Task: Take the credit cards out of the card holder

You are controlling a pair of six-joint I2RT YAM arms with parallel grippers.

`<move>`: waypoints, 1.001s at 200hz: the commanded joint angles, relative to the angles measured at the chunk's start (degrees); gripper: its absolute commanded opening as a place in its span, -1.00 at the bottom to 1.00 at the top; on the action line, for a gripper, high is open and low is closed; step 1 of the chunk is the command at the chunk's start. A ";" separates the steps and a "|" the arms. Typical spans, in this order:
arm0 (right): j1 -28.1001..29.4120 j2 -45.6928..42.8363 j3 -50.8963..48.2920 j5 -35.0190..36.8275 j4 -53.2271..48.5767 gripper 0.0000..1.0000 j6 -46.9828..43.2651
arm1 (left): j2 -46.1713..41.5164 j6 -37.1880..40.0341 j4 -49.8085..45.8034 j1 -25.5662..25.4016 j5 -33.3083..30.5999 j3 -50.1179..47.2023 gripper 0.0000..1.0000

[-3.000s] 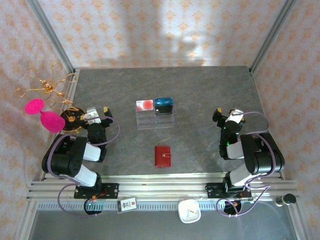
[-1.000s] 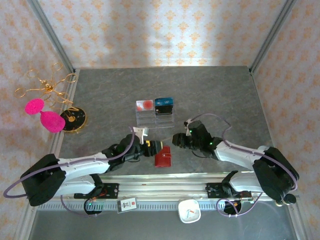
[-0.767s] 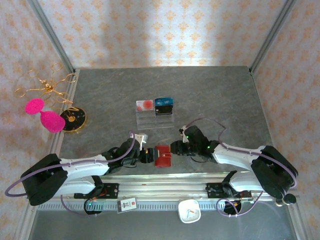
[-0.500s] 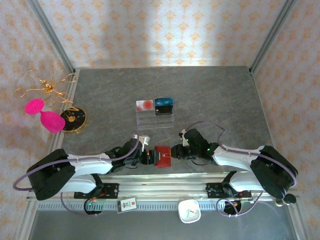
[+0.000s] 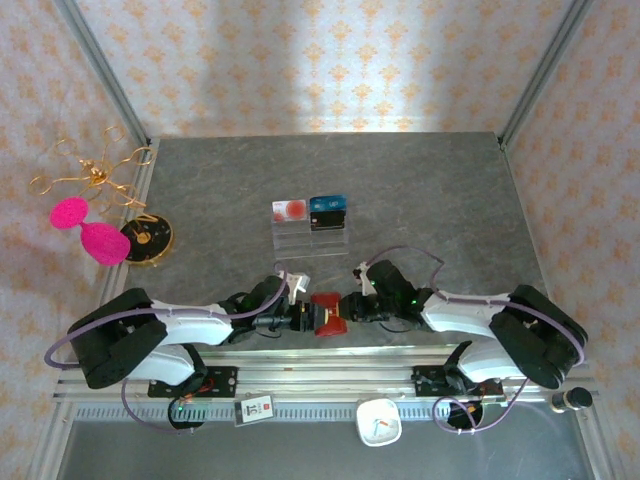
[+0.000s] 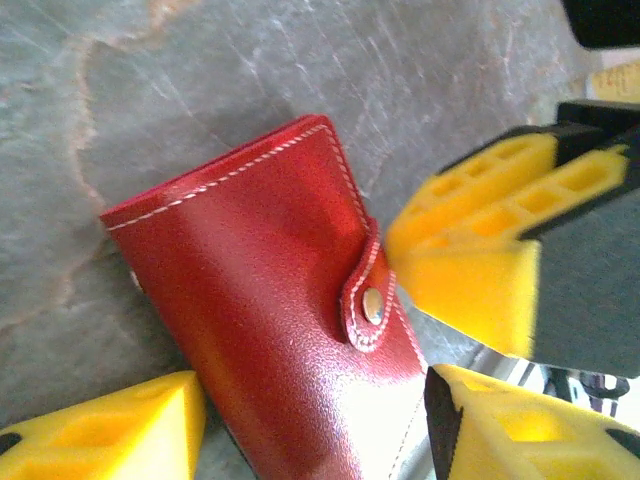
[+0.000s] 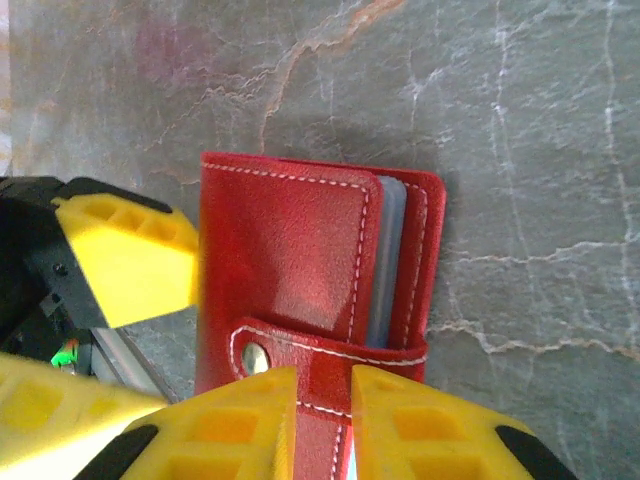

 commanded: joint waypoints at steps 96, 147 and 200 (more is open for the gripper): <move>0.43 4.29 -1.60 -2.65 7.67 -0.72 2.72 | 1.08 -2.93 5.56 -0.47 1.05 -0.19 -0.09; 0.43 3.59 -0.66 -1.61 5.84 -0.72 2.43 | 1.44 -2.72 6.12 -0.47 1.22 1.10 -0.72; 0.43 -3.21 4.03 7.61 -4.70 0.10 -0.96 | -6.54 -4.79 1.72 0.05 -4.34 0.26 -1.00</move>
